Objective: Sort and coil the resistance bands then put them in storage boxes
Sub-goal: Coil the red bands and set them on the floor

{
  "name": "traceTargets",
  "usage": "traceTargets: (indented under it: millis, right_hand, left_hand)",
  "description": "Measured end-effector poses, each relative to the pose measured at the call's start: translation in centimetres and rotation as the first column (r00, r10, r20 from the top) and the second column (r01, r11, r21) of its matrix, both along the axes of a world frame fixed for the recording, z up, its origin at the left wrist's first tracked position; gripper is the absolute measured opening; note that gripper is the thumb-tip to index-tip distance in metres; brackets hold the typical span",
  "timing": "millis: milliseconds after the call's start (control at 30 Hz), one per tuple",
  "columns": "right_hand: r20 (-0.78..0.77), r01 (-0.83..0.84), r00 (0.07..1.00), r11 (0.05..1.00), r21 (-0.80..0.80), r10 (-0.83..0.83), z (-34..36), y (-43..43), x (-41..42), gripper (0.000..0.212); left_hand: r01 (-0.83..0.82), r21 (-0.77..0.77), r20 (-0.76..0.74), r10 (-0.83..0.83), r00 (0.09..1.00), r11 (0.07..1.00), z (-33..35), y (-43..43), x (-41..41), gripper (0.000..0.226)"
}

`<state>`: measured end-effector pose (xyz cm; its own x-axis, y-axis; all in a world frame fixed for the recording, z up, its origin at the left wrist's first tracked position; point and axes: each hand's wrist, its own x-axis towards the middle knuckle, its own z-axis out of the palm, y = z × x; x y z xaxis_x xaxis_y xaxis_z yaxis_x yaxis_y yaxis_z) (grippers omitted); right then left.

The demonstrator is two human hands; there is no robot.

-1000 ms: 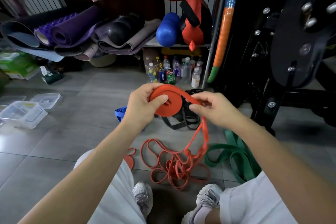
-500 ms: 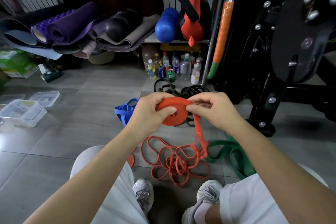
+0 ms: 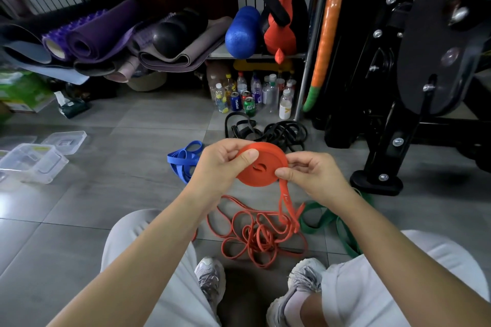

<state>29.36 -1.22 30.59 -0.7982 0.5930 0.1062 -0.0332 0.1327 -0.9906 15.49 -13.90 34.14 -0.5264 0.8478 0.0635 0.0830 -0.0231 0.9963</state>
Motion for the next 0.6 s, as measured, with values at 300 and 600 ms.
traceTargets:
  millis: [300, 600]
  right_hand:
    - [0.219, -0.031, 0.975, 0.952, 0.304, -0.038, 0.3, 0.31, -0.19, 0.019]
    - [0.223, -0.083, 0.975, 0.931, 0.355, 0.002, 0.45, 0.33, 0.0, 0.022]
  left_hand:
    - [-0.01, -0.326, -0.575, -0.19, 0.796, 0.945, 0.7, -0.26, -0.88, 0.025]
    - [-0.043, -0.385, -0.637, -0.231, 0.735, 0.922, 0.07, 0.41, -0.75, 0.013]
